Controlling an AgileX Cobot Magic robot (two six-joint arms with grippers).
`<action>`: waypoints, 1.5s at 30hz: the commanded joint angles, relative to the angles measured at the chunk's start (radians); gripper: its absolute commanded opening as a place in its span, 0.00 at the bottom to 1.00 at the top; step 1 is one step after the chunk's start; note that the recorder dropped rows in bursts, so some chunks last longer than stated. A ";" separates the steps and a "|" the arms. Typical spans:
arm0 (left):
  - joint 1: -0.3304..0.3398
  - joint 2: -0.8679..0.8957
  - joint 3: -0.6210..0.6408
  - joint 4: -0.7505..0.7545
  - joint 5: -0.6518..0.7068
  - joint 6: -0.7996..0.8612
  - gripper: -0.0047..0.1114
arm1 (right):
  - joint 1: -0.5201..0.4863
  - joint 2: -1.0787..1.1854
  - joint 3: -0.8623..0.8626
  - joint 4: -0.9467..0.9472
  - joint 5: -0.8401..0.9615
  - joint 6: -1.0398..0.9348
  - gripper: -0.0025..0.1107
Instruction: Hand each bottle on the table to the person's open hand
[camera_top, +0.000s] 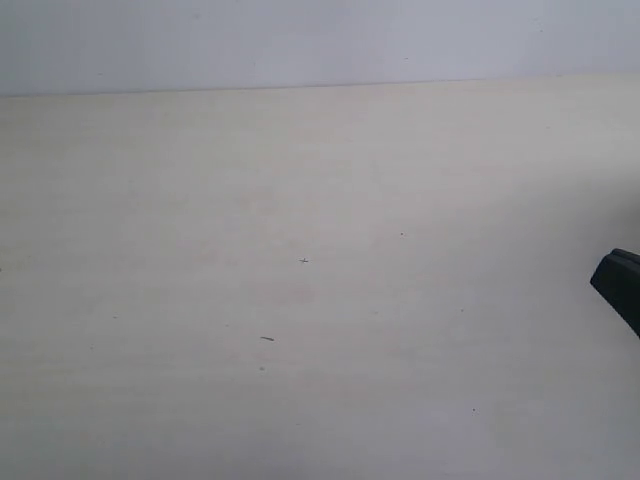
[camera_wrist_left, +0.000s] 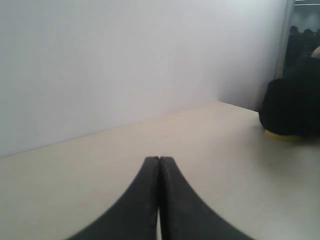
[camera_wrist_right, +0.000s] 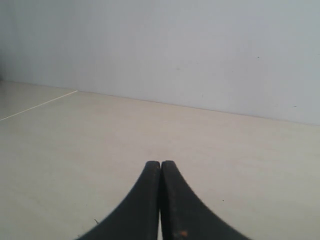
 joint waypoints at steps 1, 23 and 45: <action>0.060 -0.030 0.003 -0.001 0.006 0.038 0.04 | -0.003 -0.003 0.005 0.000 -0.004 -0.001 0.02; 0.685 -0.269 0.003 0.020 0.339 0.071 0.04 | -0.003 -0.003 0.005 -0.005 -0.011 -0.001 0.02; 0.739 -0.271 0.003 0.470 0.382 -0.539 0.04 | -0.003 -0.003 0.005 -0.005 -0.008 -0.001 0.02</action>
